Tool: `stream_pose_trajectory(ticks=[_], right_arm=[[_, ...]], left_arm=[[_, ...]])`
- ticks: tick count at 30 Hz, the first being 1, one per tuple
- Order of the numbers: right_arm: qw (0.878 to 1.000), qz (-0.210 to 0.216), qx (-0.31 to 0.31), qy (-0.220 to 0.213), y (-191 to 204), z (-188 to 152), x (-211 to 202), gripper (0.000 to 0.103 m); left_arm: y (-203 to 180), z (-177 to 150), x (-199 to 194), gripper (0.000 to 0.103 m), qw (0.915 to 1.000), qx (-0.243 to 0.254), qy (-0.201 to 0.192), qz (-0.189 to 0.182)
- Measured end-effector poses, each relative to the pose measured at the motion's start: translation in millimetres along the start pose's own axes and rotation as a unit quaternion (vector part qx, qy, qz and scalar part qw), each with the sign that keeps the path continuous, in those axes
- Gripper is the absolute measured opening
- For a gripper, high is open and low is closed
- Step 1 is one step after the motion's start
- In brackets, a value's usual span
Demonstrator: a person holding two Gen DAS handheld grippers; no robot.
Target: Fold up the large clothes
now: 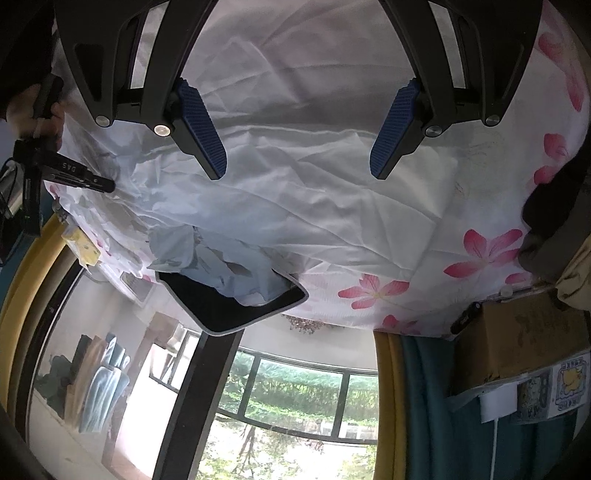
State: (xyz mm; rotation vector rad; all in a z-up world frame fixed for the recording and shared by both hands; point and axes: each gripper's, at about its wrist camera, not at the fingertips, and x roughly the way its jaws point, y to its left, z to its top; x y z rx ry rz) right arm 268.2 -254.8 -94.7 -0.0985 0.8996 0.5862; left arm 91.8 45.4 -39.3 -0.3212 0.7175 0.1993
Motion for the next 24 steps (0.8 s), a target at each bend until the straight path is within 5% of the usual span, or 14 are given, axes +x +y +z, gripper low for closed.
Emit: stream_pose_trajectory(ticks=[12, 24], right_arm=[[0.996, -0.059, -0.027, -0.064, -15.5, 29.4, -42.7, 0.001], [0.993, -0.103, 0.005, -0.048, -53.5, 26.9, -35.7, 0.001]], left_arm=[[9.0, 6.2, 4.8, 0.083, 0.9999, -0.006, -0.001, 0.014], [26.8, 9.4, 12.8, 0.083, 0.9988, -0.001, 0.005, 0.049]])
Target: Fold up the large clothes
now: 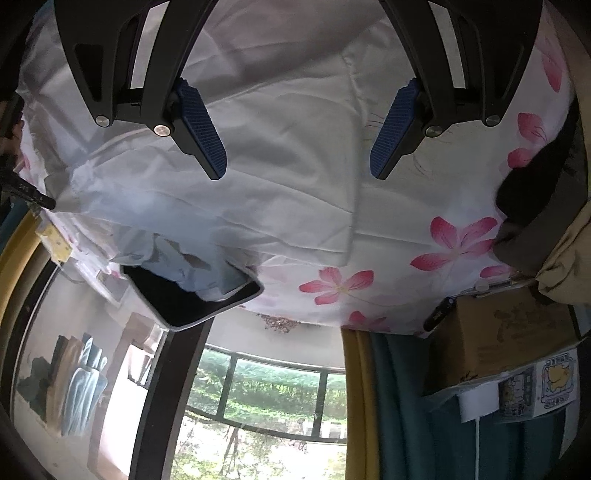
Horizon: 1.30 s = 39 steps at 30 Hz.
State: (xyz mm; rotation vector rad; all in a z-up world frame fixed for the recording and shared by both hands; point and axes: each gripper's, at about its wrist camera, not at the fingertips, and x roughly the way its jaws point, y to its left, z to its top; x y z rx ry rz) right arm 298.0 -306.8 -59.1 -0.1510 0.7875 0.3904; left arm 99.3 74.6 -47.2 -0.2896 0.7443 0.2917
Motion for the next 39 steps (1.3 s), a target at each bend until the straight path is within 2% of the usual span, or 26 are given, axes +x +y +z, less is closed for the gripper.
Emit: stream_pose_trajectory(ticks=[7, 8, 10, 11, 12, 14, 15, 16, 17, 18, 19, 21, 23, 31, 35, 38, 39], right_arm=[[0.999, -0.008, 0.01, 0.033, -0.5, -7.9, 10.3, 0.005], [0.999, -0.006, 0.009, 0.035, -0.1, -9.3, 9.9, 0.01], [0.999, -0.005, 0.008, 0.036, 1.6, -11.5, 7.4, 0.031], [0.999, -0.005, 0.007, 0.035, 2.0, -12.7, 5.4, 0.052], [0.999, -0.006, 0.008, 0.034, 1.7, -13.5, 3.8, 0.064], [0.999, -0.01, 0.012, 0.028, 0.0, -14.6, 0.3, 0.065], [0.999, -0.012, 0.012, 0.029, -1.4, -14.8, -0.7, 0.065], [0.999, -0.016, 0.014, 0.028, -3.7, -14.7, -2.1, 0.065], [0.999, -0.02, 0.016, 0.027, -6.2, -14.3, -2.8, 0.065], [0.999, -0.023, 0.016, 0.026, -8.5, -13.9, -3.7, 0.065], [0.999, -0.027, 0.017, 0.025, -10.5, -13.2, -4.8, 0.065], [0.999, -0.034, 0.016, 0.021, -15.8, -10.5, -6.7, 0.065], [0.999, -0.041, 0.015, 0.017, -20.7, -7.0, -8.3, 0.065], [0.997, -0.073, -0.008, 0.012, -40.5, 10.9, -2.7, 0.065], [0.996, -0.085, -0.024, 0.011, -50.4, 23.0, 5.4, 0.065], [0.996, -0.088, -0.032, 0.01, -56.3, 32.1, 14.4, 0.065], [0.995, -0.089, -0.035, 0.01, -57.1, 34.5, 17.3, 0.065]], left_arm=[[15.5, -3.1, 23.9, 0.083, 0.9993, -0.011, 0.033, -0.013], [17.0, -2.8, 26.6, 0.083, 0.9992, -0.009, 0.036, -0.012], [19.2, -0.5, 32.2, 0.083, 0.9991, 0.003, 0.041, -0.008], [20.9, 0.4, 34.1, 0.083, 0.9991, 0.006, 0.042, -0.011], [23.6, 1.2, 36.4, 0.083, 0.9989, 0.005, 0.042, -0.017], [27.3, 1.6, 41.2, 0.083, 0.9986, 0.004, 0.046, -0.024], [28.9, 1.1, 44.5, 0.079, 0.9983, 0.004, 0.05, -0.03], [29.6, 0.5, 47.4, 0.073, 0.9978, 0.004, 0.055, -0.037], [30.4, -0.3, 51.7, 0.058, 0.9971, 0.006, 0.062, -0.045], [30.6, -1.2, 55.5, 0.054, 0.9967, 0.011, 0.066, -0.046], [30.0, -0.9, 54.7, 0.051, 0.9972, 0.019, 0.059, -0.043], [31.1, 0.7, 57.1, 0.03, 0.9975, 0.028, 0.057, -0.031], [36.2, 3.1, 60.5, 0.018, 0.998, 0.028, 0.054, -0.016], [59.0, 15.9, 66.5, 0.018, 0.9986, 0.009, 0.045, 0.025], [61.1, 18.7, 57.4, 0.018, 0.9991, -0.007, 0.033, 0.025], [56.3, 21.0, 49.5, 0.037, 0.9995, -0.017, 0.023, 0.016], [53.3, 21.8, 46.9, 0.038, 0.9996, -0.018, 0.019, 0.012]])
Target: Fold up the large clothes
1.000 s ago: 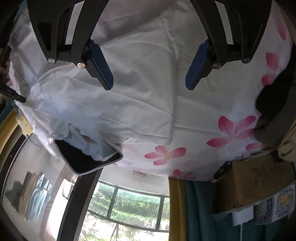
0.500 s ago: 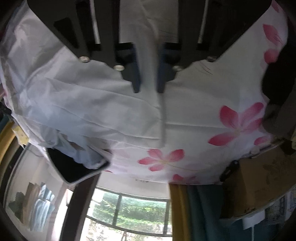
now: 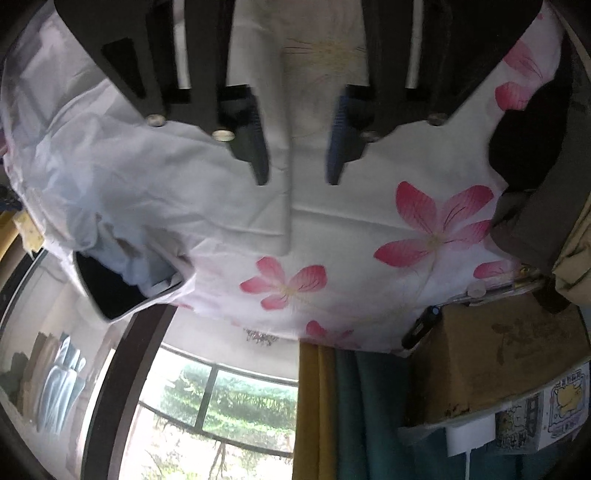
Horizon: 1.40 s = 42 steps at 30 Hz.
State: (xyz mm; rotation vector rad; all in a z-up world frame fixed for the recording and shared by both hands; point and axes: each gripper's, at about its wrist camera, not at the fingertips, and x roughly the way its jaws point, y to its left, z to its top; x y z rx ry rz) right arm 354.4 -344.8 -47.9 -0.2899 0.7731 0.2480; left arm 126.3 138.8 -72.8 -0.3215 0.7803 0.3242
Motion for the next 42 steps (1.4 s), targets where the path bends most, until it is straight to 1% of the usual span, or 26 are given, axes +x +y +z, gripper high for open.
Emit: stream_pose_trajectory(ticks=[3, 5, 7, 8, 9, 10, 11, 12, 14, 17, 21, 26, 32, 35, 39, 42], right_arm=[[1.0, -0.001, -0.008, 0.004, -2.6, 6.9, 14.9, 0.064], [1.0, 0.01, -0.006, 0.01, -2.8, 10.0, 23.9, 0.064], [1.0, 0.016, -0.011, 0.014, 0.4, 12.3, 30.7, 0.064], [1.0, 0.017, -0.015, 0.017, 2.8, 13.1, 35.2, 0.062], [0.999, 0.018, -0.018, 0.02, 4.5, 13.2, 40.2, 0.054], [0.999, 0.022, -0.018, 0.025, 4.8, 13.0, 45.5, 0.05], [0.999, 0.026, -0.019, 0.033, 5.3, 11.8, 51.6, 0.039], [0.999, 0.029, -0.02, 0.037, 5.5, 10.7, 55.6, 0.022], [0.998, 0.039, -0.02, 0.044, 3.2, 7.9, 60.0, 0.003], [0.999, 0.033, -0.027, 0.031, 1.7, 5.8, 49.0, 0.002], [1.0, 0.01, -0.021, 0.004, -6.8, 7.3, 24.5, 0.001], [0.999, -0.014, -0.001, -0.038, -23.9, 7.9, -18.3, 0.001], [0.997, -0.025, 0.007, -0.074, -32.8, 9.4, -64.1, 0.001], [0.995, -0.027, 0.005, -0.091, -30.6, 11.6, -84.9, 0.001], [0.993, -0.023, 0.001, -0.117, -22.9, 17.3, -109.8, 0.001], [0.99, -0.018, -0.008, -0.142, -7.7, 27.5, -130.3, 0.001]], left_arm=[[-9.0, 4.4, -3.5, 0.038, 0.9999, 0.003, -0.008, -0.013], [-17.7, 6.4, -5.9, 0.038, 0.9998, 0.013, -0.012, -0.011], [-25.3, 8.7, -7.7, 0.038, 0.9995, 0.022, -0.016, -0.017], [-29.1, 9.8, -7.1, 0.038, 0.9993, 0.024, -0.015, -0.022], [-32.7, 10.4, -6.1, 0.038, 0.9992, 0.026, -0.013, -0.028], [-36.2, 10.4, -4.5, 0.038, 0.999, 0.028, -0.01, -0.033], [-38.2, 9.9, -3.6, 0.038, 0.9989, 0.029, -0.007, -0.035], [-41.1, 9.1, -2.0, 0.038, 0.9988, 0.032, -0.004, -0.038], [-44.7, 7.0, -0.8, 0.038, 0.9986, 0.034, 0.0, -0.041], [-48.9, 5.2, 0.5, 0.038, 0.9983, 0.036, 0.004, -0.046], [-56.4, 4.1, -4.1, 0.038, 0.9977, 0.043, 0.004, -0.051], [-63.6, 1.8, -14.8, 0.038, 0.9971, 0.054, 0.002, -0.054], [-70.0, -1.6, -31.7, 0.038, 0.9959, 0.068, -0.012, -0.057], [-71.3, -2.1, -42.1, 0.038, 0.9955, 0.076, -0.024, -0.052], [-70.2, -2.3, -56.9, 0.038, 0.9939, 0.081, -0.037, -0.065], [-68.4, -3.7, -66.5, 0.039, 0.9924, 0.086, -0.045, -0.075]])
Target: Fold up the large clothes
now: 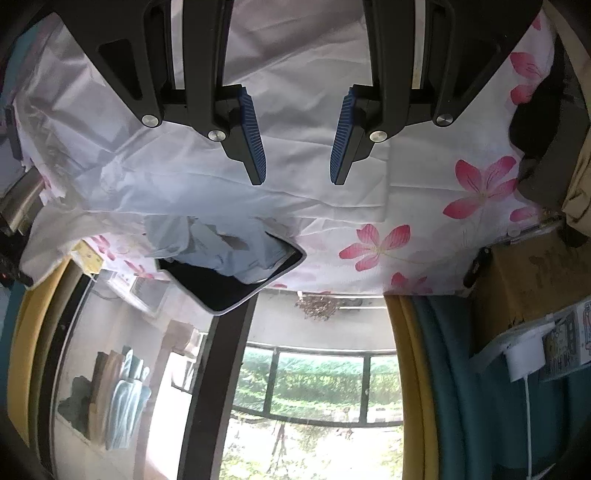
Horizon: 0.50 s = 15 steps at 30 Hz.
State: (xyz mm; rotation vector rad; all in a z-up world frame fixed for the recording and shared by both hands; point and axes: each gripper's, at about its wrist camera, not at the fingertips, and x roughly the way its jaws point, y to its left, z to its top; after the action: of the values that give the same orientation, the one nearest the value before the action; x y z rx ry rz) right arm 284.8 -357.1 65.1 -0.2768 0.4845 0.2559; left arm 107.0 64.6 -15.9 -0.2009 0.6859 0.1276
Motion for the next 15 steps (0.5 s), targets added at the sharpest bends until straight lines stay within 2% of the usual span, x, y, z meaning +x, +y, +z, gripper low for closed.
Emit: stream_pose_trajectory(ticks=[8, 15], right_arm=[[0.998, 0.048, -0.019, -0.047, 61.6, 37.3, -21.0, 0.001], [0.993, 0.105, -0.029, -0.045, 127.8, 43.5, -7.8, 0.001]], left_arm=[[20.3, -1.3, -27.2, 0.039, 0.9995, -0.013, -0.029, 0.004], [40.3, -8.1, -36.8, 0.039, 0.9988, -0.033, -0.036, 0.005]])
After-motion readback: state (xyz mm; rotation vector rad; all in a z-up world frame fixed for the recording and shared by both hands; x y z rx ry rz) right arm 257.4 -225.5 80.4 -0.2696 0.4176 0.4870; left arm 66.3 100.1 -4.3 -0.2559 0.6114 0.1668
